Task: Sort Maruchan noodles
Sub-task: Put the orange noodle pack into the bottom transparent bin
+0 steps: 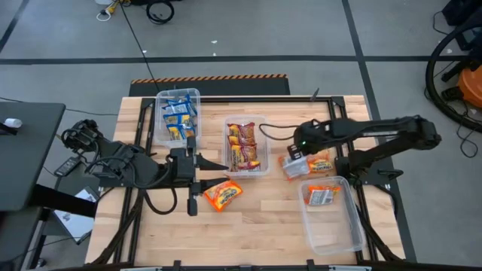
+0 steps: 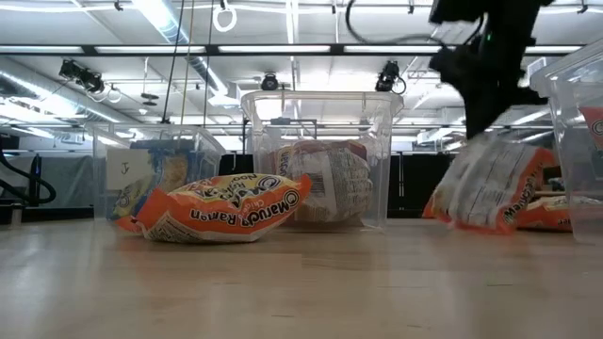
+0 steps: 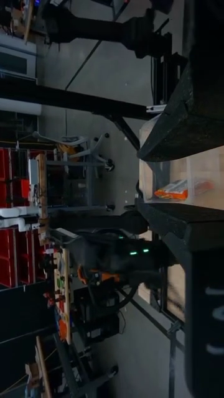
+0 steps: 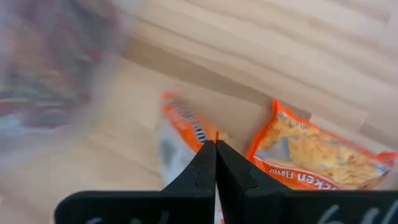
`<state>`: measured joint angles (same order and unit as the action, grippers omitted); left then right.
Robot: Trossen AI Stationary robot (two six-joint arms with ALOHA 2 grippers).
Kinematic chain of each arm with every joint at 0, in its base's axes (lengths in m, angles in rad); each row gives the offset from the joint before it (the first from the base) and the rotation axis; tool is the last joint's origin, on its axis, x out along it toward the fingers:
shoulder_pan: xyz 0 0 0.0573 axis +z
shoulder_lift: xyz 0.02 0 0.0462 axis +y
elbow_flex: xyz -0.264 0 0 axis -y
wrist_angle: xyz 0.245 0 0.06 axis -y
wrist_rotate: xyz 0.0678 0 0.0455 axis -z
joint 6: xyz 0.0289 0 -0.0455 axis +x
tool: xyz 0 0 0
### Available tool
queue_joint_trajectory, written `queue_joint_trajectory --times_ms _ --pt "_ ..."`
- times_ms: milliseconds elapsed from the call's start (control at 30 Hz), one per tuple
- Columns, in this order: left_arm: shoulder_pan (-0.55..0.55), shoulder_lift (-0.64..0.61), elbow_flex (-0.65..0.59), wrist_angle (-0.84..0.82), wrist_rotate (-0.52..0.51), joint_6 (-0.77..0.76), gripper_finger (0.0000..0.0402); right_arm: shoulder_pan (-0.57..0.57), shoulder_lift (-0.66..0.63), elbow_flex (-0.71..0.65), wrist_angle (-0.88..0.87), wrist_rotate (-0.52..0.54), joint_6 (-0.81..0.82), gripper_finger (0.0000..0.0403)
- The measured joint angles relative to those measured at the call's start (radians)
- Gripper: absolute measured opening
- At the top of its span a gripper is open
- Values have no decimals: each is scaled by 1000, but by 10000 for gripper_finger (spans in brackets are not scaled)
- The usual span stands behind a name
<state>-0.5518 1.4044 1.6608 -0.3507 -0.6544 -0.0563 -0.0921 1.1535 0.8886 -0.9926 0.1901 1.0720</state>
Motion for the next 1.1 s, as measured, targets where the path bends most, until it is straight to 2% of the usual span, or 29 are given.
queue_joint_trajectory --times_ms 233,500,633,1100 --pt "0 0 0 0 0 -3 123 0 -86 112 -61 -50 -84 5" --pt "0 0 0 0 0 -10 123 8 -105 207 -96 -80 -185 4" --pt "0 0 0 -7 0 -10 123 52 -105 294 -129 -105 -204 3" --pt "37 0 0 -7 -48 -37 123 269 -106 634 -366 -239 -61 2"
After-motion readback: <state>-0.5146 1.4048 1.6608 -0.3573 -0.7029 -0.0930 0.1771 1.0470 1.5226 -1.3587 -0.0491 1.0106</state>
